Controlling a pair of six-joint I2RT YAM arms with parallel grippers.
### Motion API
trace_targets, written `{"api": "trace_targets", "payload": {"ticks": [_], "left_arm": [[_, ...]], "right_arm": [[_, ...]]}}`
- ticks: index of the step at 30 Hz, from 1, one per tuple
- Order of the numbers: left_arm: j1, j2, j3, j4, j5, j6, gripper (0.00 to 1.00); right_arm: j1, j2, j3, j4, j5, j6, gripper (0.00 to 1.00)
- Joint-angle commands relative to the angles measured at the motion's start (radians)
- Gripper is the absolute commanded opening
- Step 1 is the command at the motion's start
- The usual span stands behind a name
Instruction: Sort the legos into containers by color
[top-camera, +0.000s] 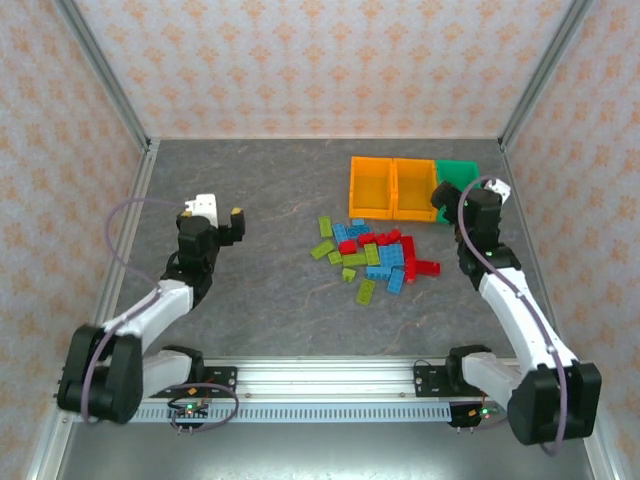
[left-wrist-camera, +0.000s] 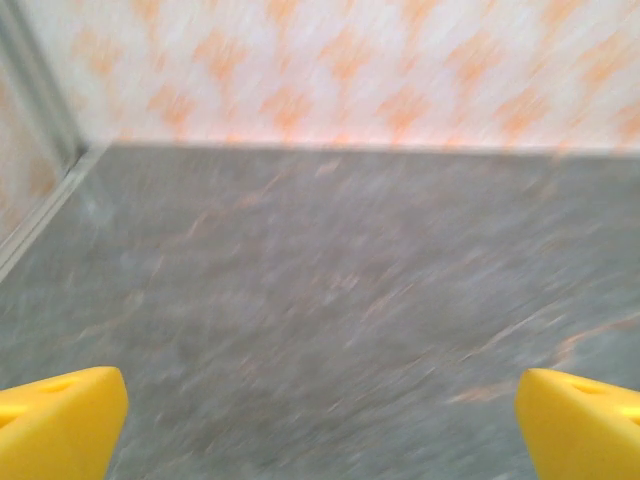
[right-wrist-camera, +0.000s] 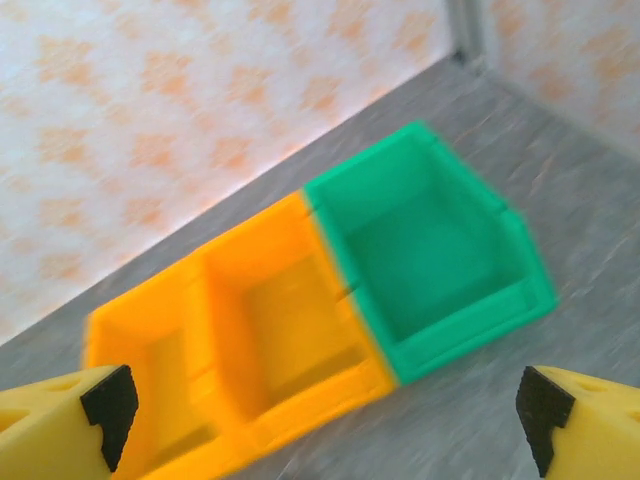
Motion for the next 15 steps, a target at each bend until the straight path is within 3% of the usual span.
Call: {"api": "trace_targets", "payload": {"ticks": [1,4,7,11,13,15], "left_arm": [[-0.097,-0.118,0.111,-0.284,-0.009,-0.106,1.00],[-0.200,-0.173,0.227,-0.473,0.053,-0.111,1.00],[-0.278,-0.189,0.369,-0.685,0.213,-0.041,1.00],[-0.332,-0.130,0.584,-1.089,0.503,0.190,1.00],[-0.343,-0.108,0.641,-1.215,0.569,0.285,1.00],[-0.343,-0.121,0.614,-1.227,0.593,0.356,1.00]], "right_arm": [[0.084,0.026,0.028,-0.390,-0.169,0.110,0.99],[0.143,0.091,0.094,-0.464,-0.213,0.084,0.99],[0.188,0.206,0.158,-0.518,-0.224,0.035,0.99],[0.228,0.385,0.251,-0.569,-0.211,-0.019,0.99],[0.243,0.472,0.300,-0.568,-0.188,-0.037,1.00],[0.250,0.539,0.338,-0.547,-0.153,-0.036,0.98]]}}
